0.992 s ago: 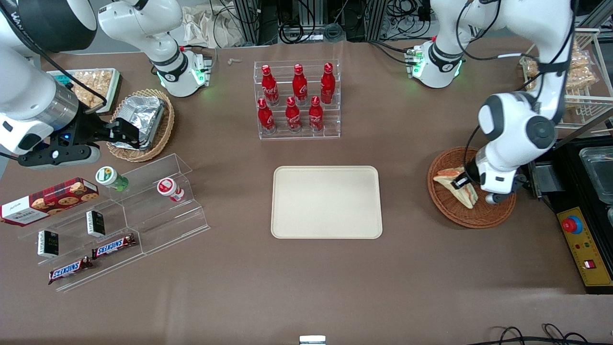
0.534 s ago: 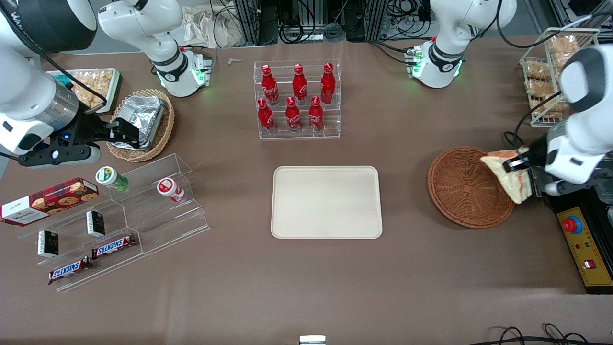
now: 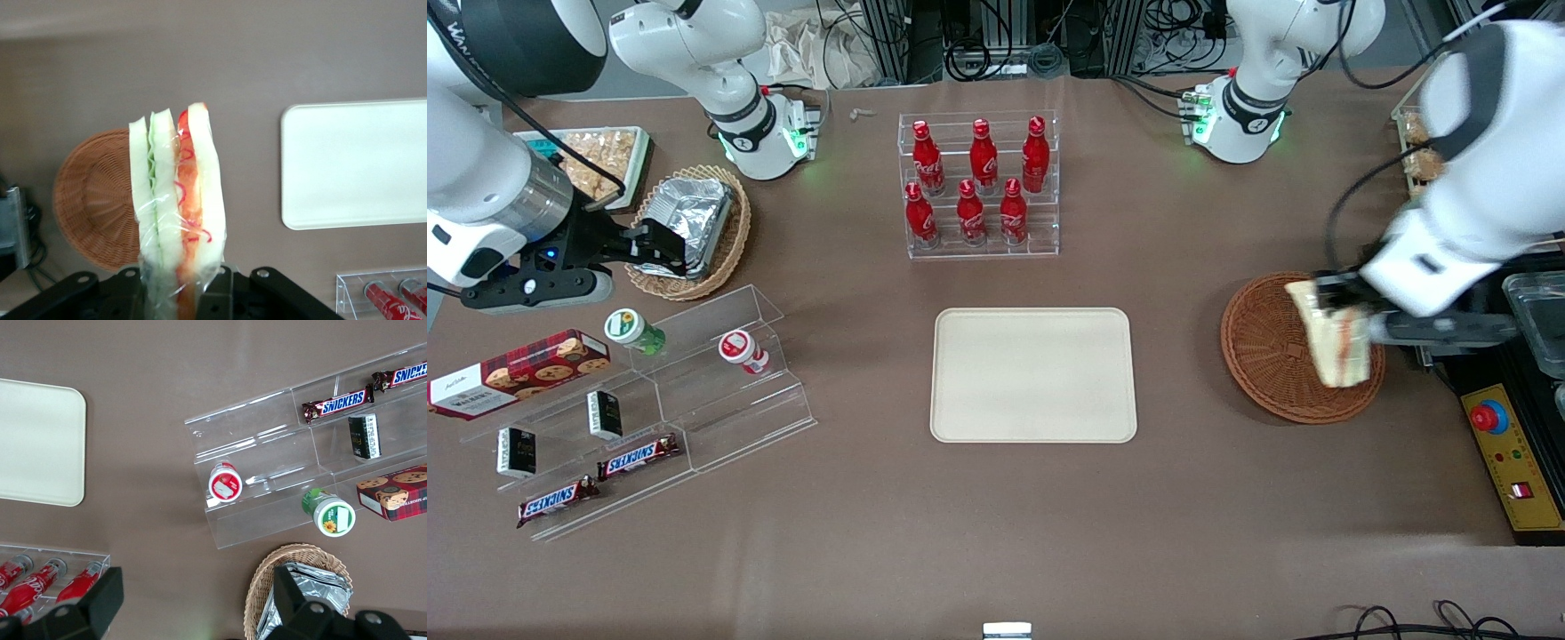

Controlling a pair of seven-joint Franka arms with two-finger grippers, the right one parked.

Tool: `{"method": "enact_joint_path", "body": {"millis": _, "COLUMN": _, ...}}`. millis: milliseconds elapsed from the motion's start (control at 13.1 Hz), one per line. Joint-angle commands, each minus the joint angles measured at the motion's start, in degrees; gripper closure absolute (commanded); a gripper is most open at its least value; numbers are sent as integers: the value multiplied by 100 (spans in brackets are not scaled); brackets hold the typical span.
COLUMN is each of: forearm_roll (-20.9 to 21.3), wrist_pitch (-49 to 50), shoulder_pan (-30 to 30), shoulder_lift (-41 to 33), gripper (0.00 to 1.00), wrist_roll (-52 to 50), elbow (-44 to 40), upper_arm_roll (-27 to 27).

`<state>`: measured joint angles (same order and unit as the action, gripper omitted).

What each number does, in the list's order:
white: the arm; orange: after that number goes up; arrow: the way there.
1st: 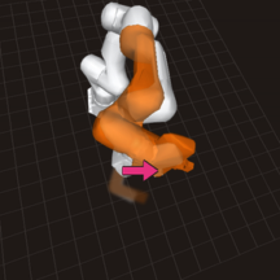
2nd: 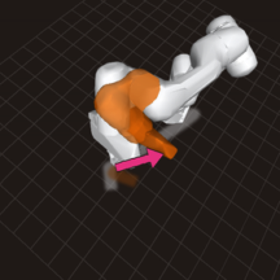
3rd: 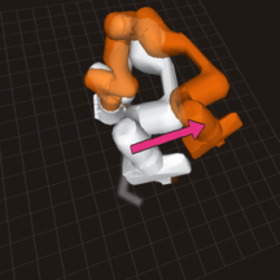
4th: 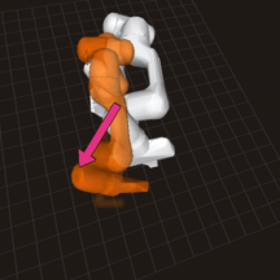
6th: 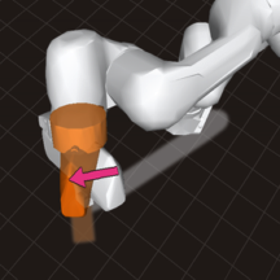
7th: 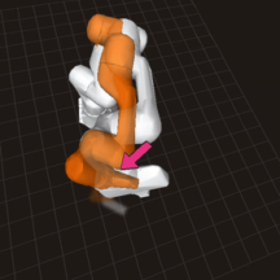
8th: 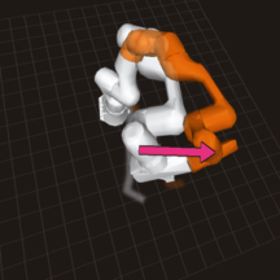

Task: Place sandwich from basket to tray
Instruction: 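Lift the sandwich out of the basket and carry it over the tray, then lower the sandwich onto the cream tray and open the left gripper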

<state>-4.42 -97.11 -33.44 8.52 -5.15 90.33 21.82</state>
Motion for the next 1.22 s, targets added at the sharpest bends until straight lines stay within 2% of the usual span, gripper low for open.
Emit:
{"method": "enact_joint_path", "body": {"millis": 0, "forearm_roll": 73, "wrist_pitch": 113, "shoulder_pan": 4, "shoulder_lift": 702, "gripper": 100, "wrist_roll": -151, "elbow": -490, "upper_arm_roll": -475}}
{"method": "enact_joint_path", "body": {"millis": 229, "forearm_roll": 2, "wrist_pitch": -193, "shoulder_pan": -5, "shoulder_lift": 1230, "gripper": 100, "wrist_roll": -749, "elbow": -473, "upper_arm_roll": -1002}}
{"method": "enact_joint_path", "body": {"millis": 534, "forearm_roll": -76, "wrist_pitch": -1106, "shoulder_pan": 4, "shoulder_lift": 1880, "gripper": 100, "wrist_roll": -830, "elbow": -376, "upper_arm_roll": -1504}}
{"method": "enact_joint_path", "body": {"millis": 763, "forearm_roll": -85, "wrist_pitch": -1731, "shoulder_pan": -5, "shoulder_lift": 2250, "gripper": 100, "wrist_roll": -821, "elbow": -254, "upper_arm_roll": -1725}}
{"method": "enact_joint_path", "body": {"millis": 1145, "forearm_roll": -85, "wrist_pitch": -2883, "shoulder_pan": -84, "shoulder_lift": 2409, "gripper": 100, "wrist_roll": -768, "elbow": 493, "upper_arm_roll": -1822}}
